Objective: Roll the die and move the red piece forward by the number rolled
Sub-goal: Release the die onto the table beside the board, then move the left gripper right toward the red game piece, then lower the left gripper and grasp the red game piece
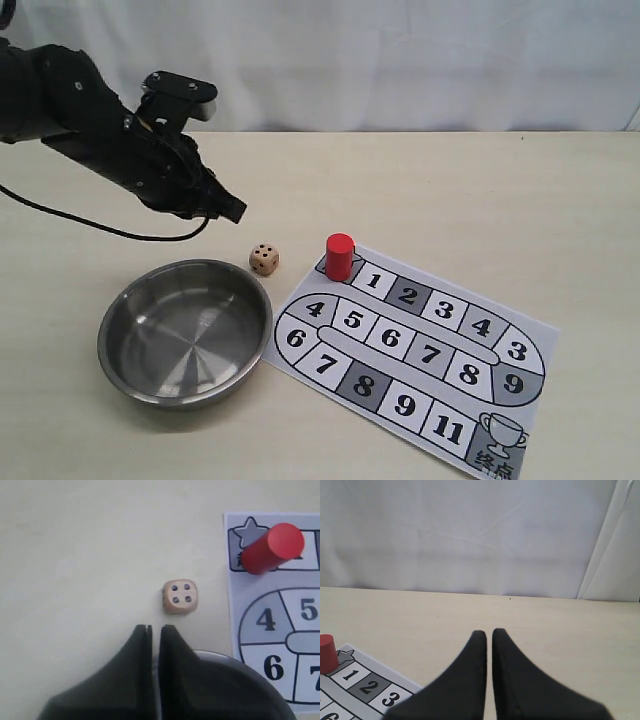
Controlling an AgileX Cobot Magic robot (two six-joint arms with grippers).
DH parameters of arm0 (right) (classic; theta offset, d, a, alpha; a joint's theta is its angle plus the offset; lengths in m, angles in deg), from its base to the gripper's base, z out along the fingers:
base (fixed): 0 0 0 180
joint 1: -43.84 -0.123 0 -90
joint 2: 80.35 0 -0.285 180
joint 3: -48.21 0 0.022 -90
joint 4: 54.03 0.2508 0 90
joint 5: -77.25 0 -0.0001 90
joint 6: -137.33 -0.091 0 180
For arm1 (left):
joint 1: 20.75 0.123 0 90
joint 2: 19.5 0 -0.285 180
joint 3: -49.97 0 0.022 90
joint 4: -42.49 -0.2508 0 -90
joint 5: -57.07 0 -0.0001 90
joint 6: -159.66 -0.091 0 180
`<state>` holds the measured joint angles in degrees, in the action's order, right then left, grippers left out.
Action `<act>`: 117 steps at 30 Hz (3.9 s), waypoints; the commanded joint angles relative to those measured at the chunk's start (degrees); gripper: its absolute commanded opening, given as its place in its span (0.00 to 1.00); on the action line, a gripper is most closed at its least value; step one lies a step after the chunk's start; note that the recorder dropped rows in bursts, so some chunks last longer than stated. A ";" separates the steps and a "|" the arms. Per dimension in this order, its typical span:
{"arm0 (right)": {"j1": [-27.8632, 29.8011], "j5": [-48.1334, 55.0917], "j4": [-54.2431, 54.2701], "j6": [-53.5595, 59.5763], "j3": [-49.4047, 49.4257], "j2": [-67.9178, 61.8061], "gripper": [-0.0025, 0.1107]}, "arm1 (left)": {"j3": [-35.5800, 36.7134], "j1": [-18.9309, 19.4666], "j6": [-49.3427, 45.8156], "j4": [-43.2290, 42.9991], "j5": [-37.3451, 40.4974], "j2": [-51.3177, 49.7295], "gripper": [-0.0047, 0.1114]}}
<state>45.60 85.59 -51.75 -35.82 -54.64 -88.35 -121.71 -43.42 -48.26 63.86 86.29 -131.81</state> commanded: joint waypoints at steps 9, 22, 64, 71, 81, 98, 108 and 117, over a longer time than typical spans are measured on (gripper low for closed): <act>0.12 -0.33 -0.55 -0.05 0.06 0.22 0.06 | -1.09 -2.49 -0.25 -1.38 2.17 -3.49 0.04; 0.12 -0.33 -0.55 -0.05 0.06 0.22 0.06 | -4.45 -2.74 -0.25 -1.67 9.93 -6.13 0.04; 0.12 -0.33 -0.55 -0.05 0.06 0.22 0.06 | -10.69 -6.80 -2.00 7.82 8.68 -5.92 0.47; 0.12 -0.33 -0.55 -0.05 0.06 0.22 0.06 | -10.69 -12.41 -2.13 7.69 -3.17 -7.61 0.59; 0.12 -0.33 -0.55 -0.05 0.06 0.22 0.06 | -10.69 -13.04 -2.13 12.58 -13.37 -15.05 0.59; 0.12 -0.33 -0.55 -0.05 0.06 0.22 0.06 | -10.69 -15.36 -2.13 13.20 -19.45 -18.89 0.58; 0.12 -0.33 -0.55 -0.05 0.06 0.22 0.06 | -10.69 -15.36 -2.13 12.54 -21.05 -21.32 0.58; 0.12 -0.33 -0.55 -0.05 0.06 0.22 0.06 | -10.69 -15.36 -2.13 12.54 -21.05 -21.32 0.24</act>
<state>45.60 85.59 -51.75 -35.82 -54.64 -88.35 -131.86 -58.71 -50.38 76.40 65.90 -153.20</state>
